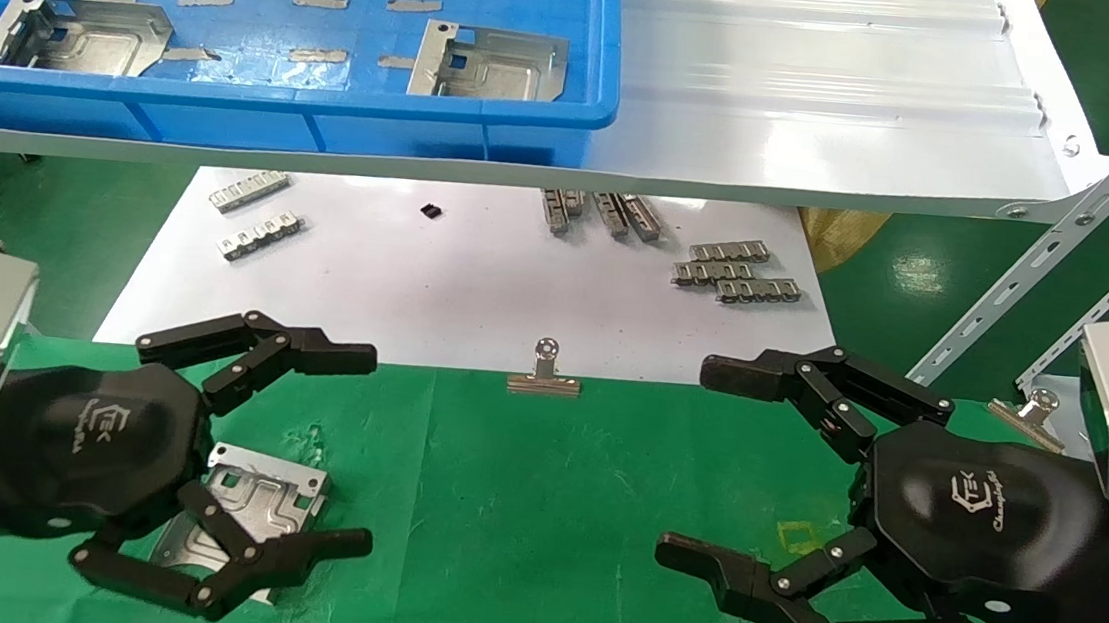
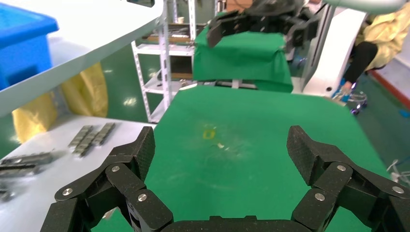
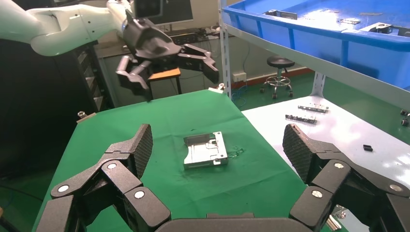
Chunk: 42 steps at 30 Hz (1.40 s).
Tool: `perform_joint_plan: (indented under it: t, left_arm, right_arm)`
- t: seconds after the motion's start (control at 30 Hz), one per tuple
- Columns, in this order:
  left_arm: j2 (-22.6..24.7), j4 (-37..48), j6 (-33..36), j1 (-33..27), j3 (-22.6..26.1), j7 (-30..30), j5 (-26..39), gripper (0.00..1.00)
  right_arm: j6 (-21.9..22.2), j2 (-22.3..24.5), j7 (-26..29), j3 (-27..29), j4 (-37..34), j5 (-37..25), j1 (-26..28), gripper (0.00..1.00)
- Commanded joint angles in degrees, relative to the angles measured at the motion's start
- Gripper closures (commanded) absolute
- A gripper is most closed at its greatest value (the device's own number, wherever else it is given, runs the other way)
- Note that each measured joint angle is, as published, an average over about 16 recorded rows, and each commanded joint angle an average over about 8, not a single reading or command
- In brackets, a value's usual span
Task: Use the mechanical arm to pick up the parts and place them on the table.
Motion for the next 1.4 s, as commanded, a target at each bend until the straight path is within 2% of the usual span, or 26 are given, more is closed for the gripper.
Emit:
perform_joint_plan:
  t: [0.03, 0.43, 1.4]
  left_arm:
    - [-0.38, -1.94, -0.19, 1.08, -1.11, -1.40, -0.59, 0.00]
    - [-1.89, -9.67, -0.93, 5.36, -5.56, -6.52, -3.03, 0.00]
    - [-1.59, -7.94, -0.83, 4.43, -4.58, -5.69, -2.44, 0.00]
  right_arm:
    - [0.00, 0.00, 0.00, 0.00, 0.00, 0.00, 0.00, 0.00]
    - [0.02, 0.01, 0.00, 0.00, -0.02, 0.01, -0.02, 0.00]
    - [0.02, 0.01, 0.00, 0.00, -0.02, 0.01, -0.02, 0.00]
